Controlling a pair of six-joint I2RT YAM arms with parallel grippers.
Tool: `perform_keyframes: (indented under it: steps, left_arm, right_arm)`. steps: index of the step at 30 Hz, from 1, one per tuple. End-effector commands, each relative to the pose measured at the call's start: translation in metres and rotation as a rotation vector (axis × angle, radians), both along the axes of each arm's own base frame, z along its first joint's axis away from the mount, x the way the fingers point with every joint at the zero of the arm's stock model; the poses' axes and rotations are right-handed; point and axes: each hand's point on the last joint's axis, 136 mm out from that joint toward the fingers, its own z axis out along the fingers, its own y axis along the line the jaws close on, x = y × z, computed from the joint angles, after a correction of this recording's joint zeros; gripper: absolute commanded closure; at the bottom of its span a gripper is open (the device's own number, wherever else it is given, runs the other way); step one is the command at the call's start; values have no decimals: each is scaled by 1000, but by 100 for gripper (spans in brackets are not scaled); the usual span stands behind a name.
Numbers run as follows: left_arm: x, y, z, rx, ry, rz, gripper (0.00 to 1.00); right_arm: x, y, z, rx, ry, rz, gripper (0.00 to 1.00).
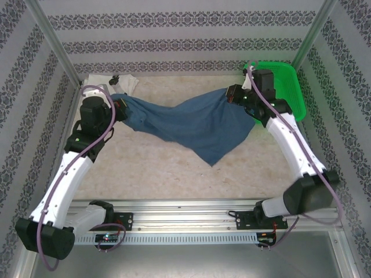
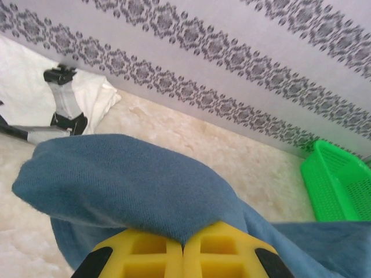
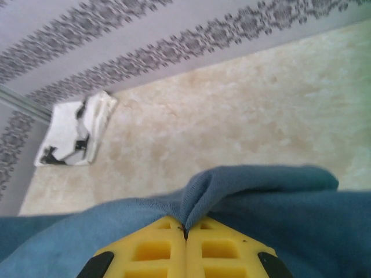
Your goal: Fold and stack the t-shirts
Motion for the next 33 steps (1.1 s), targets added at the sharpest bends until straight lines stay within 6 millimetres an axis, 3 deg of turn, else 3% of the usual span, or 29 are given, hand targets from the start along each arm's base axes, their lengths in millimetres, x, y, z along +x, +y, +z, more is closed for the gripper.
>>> perform_keyframes:
  steps: [1, 5, 7, 8, 10, 11, 12, 16, 20, 23, 29, 33]
  left_arm:
    - [16, 6, -48, 32, 67, 30, 100]
    - [37, 15, -68, 23, 99, 33, 100]
    - [44, 17, -79, 38, 111, 41, 100]
    - [46, 17, -87, 40, 120, 41, 100]
    - [44, 16, -96, 35, 129, 32, 100]
    - [42, 13, -98, 28, 122, 18, 100]
    - [40, 12, -98, 25, 111, 8, 100]
    - [37, 9, -108, 29, 126, -16, 100]
    - [30, 18, -142, 36, 216, 33, 100]
    - [19, 26, -162, 47, 273, 60, 100]
    - [-8, 31, -192, 56, 389, 85, 100]
    - [-23, 40, -218, 90, 482, 123, 100]
  right_arm:
    - [26, -5, -79, -35, 184, 5, 100]
    - [78, -12, -107, -22, 217, -1, 98]
    - [94, -5, -121, -16, 259, 38, 61]
    - [96, -1, -125, -19, 277, 49, 50]
    - [83, 5, -117, -49, 254, 61, 33]
    - [72, 4, -107, -79, 219, 46, 15]
    - [55, 3, -98, -109, 198, 39, 4]
    - [-22, -6, -94, -169, 238, 2, 2]
    - [-95, 5, -131, -109, 339, -5, 4]
    - [-135, 24, -162, -76, 410, 1, 7]
    - [-190, 49, -202, -63, 478, 1, 12]
    - [-199, 48, -225, -84, 515, -18, 16]
